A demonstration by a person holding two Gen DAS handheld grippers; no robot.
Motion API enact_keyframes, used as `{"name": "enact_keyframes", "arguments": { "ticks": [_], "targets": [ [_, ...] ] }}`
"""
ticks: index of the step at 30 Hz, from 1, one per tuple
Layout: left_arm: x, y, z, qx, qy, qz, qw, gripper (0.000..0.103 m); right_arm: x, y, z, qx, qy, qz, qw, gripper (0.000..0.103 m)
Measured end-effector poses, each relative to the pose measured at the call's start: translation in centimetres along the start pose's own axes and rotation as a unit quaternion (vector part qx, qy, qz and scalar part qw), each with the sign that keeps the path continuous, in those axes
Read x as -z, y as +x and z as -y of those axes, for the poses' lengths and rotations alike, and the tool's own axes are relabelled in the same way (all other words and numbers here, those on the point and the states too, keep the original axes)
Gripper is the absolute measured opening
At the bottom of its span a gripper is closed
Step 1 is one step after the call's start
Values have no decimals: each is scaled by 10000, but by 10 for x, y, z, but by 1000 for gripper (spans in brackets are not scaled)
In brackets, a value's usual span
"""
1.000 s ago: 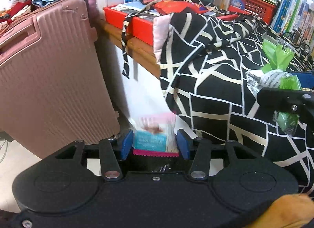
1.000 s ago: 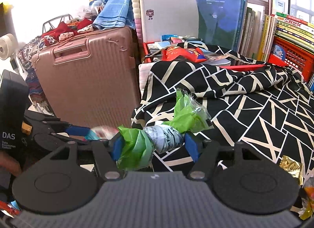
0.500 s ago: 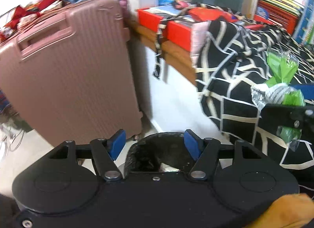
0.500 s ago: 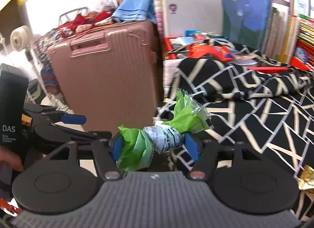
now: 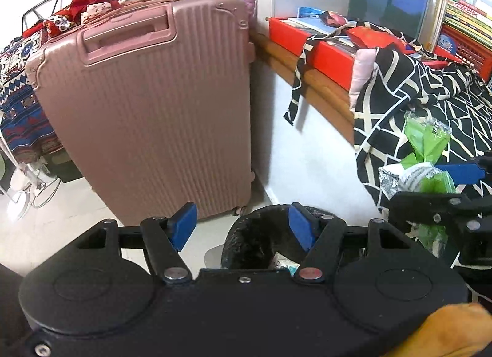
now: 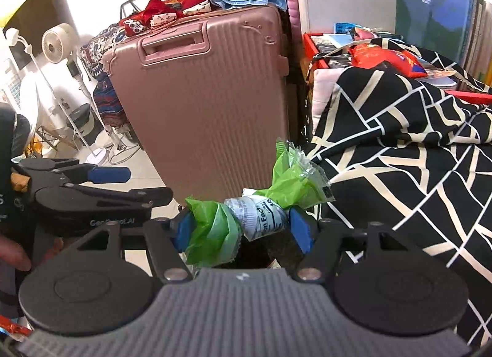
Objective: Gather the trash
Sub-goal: 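Open the right gripper over the black bin to drop the green bags, then grasp a gold-wrapped candy with the left gripper while the right returns to the pile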
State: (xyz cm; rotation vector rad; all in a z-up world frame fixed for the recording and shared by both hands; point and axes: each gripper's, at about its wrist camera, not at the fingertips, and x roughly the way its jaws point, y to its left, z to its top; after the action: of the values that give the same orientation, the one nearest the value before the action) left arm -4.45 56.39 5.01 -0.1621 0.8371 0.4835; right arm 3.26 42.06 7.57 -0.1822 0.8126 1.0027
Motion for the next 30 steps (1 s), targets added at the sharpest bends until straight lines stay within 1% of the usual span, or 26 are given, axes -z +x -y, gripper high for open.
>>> {"name": "enact_keyframes", "arguments": {
  "ticks": [3,4,6,9,16,19,20,21,23,24,26,30],
  "targets": [
    [0,-2,-4,-22,-105,-29,9999,64,-2,7,-2,29,-22,-46,10000,73],
    [0,-2,-6,-9,-180,-38,9998,64,-3,10,-2,20,-45,-58,10000,79],
    [-1,-5,-9,0,-315,5,9995,64,-6,16,-2,-10,-107,-83,9999,85],
    [-2,-8,-10,-33,-317,69,9995,64,-11,20,-4,38,-215,-46,9998,89],
    [-3,-6,-6,1,-416,36,9991,64,-10,11,-2,59,-231,46,9997,92],
    [-9,-3,-2,78,-463,-16,9989,64,-6,4,4,131,-194,58,9997,100],
    [-11,-2,1,139,-456,-1,9989,66,-4,0,7,137,-156,90,9997,103],
    [-14,0,5,191,-418,14,9989,68,-3,-4,10,140,-95,139,9998,103],
    [-19,2,17,380,-248,75,9989,82,0,-13,18,168,59,224,9996,103],
    [-22,2,24,475,-153,132,9987,84,2,-18,22,203,127,278,9993,103],
    [-28,2,38,642,39,227,9977,90,7,-28,31,449,211,399,9980,103],
    [-38,6,73,1004,461,343,9933,94,18,-46,50,920,387,525,9936,103]
  ]
}}
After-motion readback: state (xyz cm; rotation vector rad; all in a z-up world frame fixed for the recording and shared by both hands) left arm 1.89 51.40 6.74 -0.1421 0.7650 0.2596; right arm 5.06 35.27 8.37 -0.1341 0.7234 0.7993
